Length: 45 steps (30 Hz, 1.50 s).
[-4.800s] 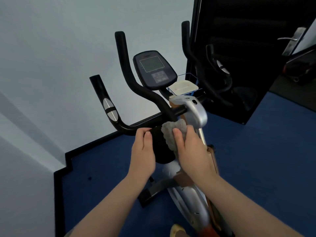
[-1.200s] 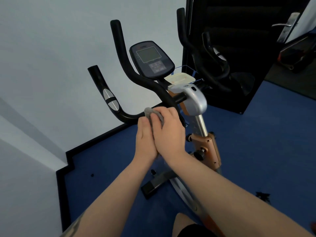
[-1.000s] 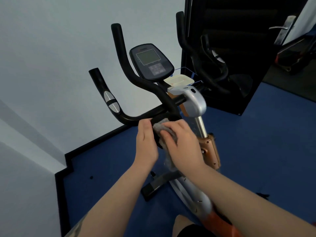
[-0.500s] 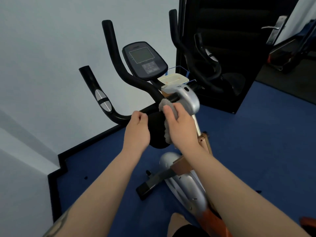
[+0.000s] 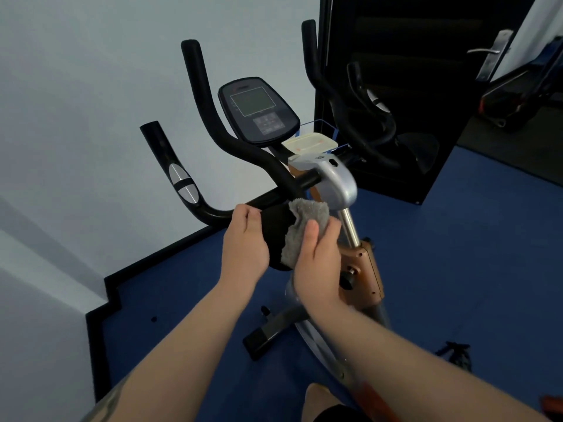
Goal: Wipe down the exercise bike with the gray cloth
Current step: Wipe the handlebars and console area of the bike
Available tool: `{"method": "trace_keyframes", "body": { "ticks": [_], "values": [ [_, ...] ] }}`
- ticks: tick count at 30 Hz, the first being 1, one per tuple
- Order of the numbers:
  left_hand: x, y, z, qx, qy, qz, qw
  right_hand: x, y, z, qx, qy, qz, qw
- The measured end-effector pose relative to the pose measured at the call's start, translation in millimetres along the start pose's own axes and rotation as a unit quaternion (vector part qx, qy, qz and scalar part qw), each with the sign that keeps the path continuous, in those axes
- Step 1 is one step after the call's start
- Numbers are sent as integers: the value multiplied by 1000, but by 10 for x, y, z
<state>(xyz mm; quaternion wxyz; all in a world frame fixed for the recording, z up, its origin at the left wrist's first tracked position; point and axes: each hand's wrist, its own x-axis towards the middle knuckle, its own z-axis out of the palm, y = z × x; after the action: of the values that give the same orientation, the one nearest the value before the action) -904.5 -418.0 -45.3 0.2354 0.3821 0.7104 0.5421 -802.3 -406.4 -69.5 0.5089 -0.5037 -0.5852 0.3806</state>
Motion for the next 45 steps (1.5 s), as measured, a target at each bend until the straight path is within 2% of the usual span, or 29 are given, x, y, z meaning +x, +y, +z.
{"method": "trace_keyframes", "body": {
  "ticks": [4, 8, 10, 13, 14, 15, 17, 19, 22, 25, 27, 30, 32, 35, 37, 38, 42, 45],
  "values": [
    [4, 21, 12, -11, 4, -7, 1000, 418, -152, 30, -10, 23, -23, 999],
    [-28, 18, 12, -24, 6, -20, 999, 10, -3, 76, 32, 32, -15, 999],
    [-25, 24, 7, -17, 0, -16, 1000, 69, -16, -7, 5, -2, -21, 1000],
    [-19, 37, 14, -18, 3, -14, 1000, 542, -181, -140, -120, -116, -28, 986],
    [-25, 39, 22, -25, 8, -17, 1000, 631, -197, -165, -135, -129, -23, 982],
    [-30, 42, 29, -30, 12, -21, 999, 616, -179, -161, -127, -123, -24, 984],
    [-33, 38, 36, -32, 17, -27, 999, 287, -44, -86, -49, -55, -14, 997],
    [-35, 32, 26, -28, 13, -27, 999, -157, 69, 6, 27, -6, 31, 999],
    [-32, 37, 20, -16, 10, -17, 1000, -95, 78, 40, 18, 1, 49, 999],
    [-37, 46, 37, -25, 22, -21, 999, 326, -110, -40, -24, -12, -4, 1000],
    [-45, 45, 44, -37, 24, -27, 999, 300, -109, -27, -25, -18, -36, 999],
    [-40, 26, 31, -35, 17, -26, 999, 71, -29, -83, -45, -45, -39, 997],
    [-37, 30, 37, -34, 19, -24, 999, 214, -37, -159, -128, -86, -75, 985],
    [-49, 30, 71, -48, 37, -29, 998, 617, -236, -154, -330, -174, -127, 919],
    [-69, 24, 78, -54, 48, -28, 997, 734, -320, -111, -404, -189, -149, 883],
    [-77, 20, 73, -59, 50, -26, 997, 736, -325, -101, -414, -182, -149, 879],
    [-71, 23, 42, -72, 39, -29, 996, 477, -164, -188, -331, -104, -114, 931],
    [-71, 6, 20, -61, 31, -24, 997, 320, -89, -238, -271, -110, -85, 952]
  ]
}}
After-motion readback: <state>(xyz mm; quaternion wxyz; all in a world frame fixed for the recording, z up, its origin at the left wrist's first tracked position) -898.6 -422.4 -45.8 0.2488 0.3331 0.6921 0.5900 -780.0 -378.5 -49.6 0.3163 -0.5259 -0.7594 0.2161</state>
